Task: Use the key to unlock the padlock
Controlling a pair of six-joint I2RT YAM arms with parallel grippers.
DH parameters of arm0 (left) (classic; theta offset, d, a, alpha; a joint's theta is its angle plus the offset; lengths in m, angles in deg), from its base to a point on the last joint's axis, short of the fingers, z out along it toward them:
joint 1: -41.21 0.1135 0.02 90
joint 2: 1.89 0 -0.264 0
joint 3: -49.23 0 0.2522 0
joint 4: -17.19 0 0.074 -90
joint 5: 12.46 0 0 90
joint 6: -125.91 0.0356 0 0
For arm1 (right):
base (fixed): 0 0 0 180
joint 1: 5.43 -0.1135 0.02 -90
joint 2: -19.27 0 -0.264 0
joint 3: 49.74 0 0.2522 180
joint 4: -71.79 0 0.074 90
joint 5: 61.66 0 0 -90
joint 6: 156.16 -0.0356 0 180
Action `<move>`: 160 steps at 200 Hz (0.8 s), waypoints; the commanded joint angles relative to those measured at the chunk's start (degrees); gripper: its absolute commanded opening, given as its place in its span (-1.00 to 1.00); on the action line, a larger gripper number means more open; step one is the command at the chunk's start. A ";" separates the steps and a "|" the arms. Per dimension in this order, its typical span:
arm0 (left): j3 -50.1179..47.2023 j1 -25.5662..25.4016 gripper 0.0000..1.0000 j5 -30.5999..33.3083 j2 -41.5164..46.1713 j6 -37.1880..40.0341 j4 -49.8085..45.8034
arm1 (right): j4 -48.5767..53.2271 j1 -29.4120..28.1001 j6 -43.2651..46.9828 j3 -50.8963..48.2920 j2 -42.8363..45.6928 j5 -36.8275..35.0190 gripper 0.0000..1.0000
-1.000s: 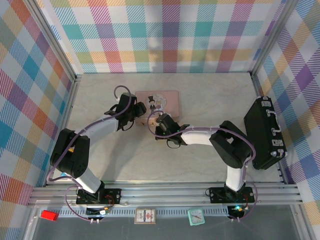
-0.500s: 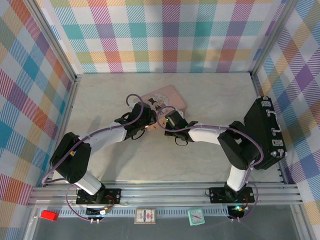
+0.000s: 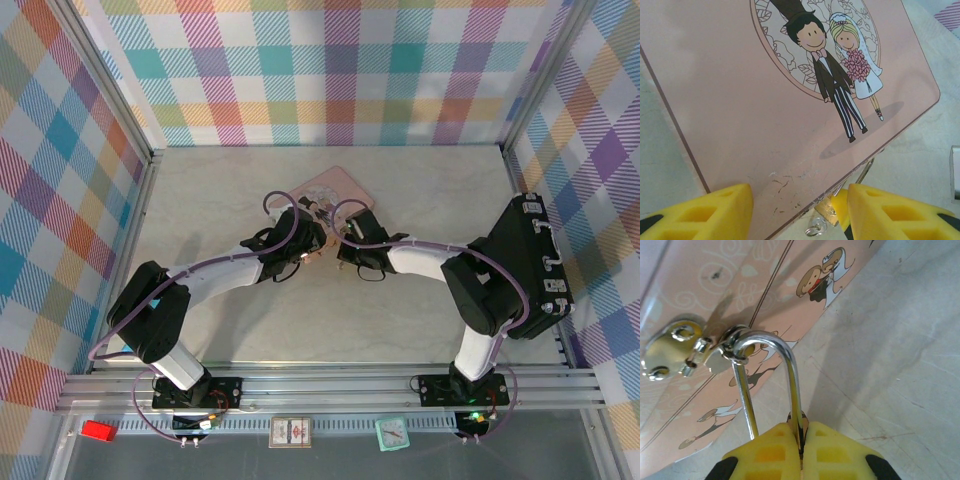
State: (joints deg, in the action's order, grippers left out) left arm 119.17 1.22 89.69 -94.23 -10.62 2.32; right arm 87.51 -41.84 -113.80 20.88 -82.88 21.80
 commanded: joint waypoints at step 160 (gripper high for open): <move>-2.57 -1.87 0.05 -0.50 -5.03 -2.34 -7.60 | -3.08 3.79 -17.45 5.68 -0.59 0.07 -1.00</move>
State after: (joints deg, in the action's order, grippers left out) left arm 119.13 0.54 90.71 -95.36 -11.45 4.77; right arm 87.93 -39.93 -125.58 23.55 -83.01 25.43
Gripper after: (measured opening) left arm 0.527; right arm 0.069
